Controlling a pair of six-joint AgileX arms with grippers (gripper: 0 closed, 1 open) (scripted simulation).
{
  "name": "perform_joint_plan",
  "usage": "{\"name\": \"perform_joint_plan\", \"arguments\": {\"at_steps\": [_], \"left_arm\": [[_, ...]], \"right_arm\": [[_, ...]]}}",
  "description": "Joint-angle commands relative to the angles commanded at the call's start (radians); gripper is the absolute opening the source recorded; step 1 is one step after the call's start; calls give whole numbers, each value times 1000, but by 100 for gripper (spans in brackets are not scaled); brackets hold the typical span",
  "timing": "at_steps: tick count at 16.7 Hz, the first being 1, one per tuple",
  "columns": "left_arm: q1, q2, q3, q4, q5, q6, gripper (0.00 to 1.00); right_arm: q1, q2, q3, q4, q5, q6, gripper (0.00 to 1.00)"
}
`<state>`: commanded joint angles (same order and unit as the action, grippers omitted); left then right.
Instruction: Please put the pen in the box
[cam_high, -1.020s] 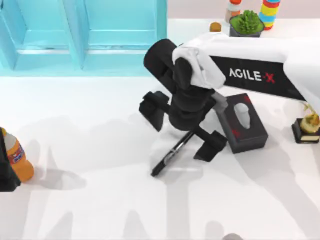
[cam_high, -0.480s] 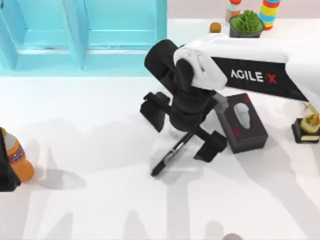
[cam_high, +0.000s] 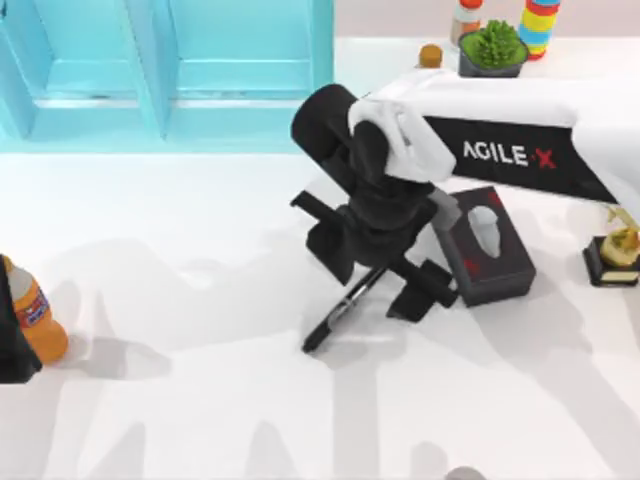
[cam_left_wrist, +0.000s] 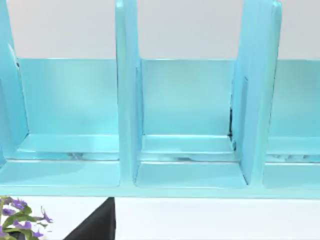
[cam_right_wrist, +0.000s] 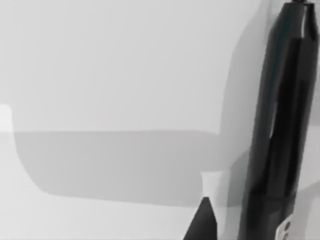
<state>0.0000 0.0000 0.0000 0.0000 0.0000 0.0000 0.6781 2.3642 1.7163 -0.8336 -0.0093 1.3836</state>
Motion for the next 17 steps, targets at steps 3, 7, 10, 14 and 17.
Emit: {"name": "perform_joint_plan", "arguments": {"at_steps": [3, 7, 10, 14, 17], "left_arm": [[0, 0, 0, 0, 0, 0, 100], [0, 0, 0, 0, 0, 0, 100], [0, 0, 0, 0, 0, 0, 100], [0, 0, 0, 0, 0, 0, 100], [0, 0, 0, 0, 0, 0, 100]], "right_arm": [[0, 0, 0, 0, 0, 0, 0], [0, 0, 0, 0, 0, 0, 0], [0, 0, 0, 0, 0, 0, 0], [-5, -86, 29, -114, 12, -36, 0], [0, -96, 102, -210, 12, -39, 0]]}}
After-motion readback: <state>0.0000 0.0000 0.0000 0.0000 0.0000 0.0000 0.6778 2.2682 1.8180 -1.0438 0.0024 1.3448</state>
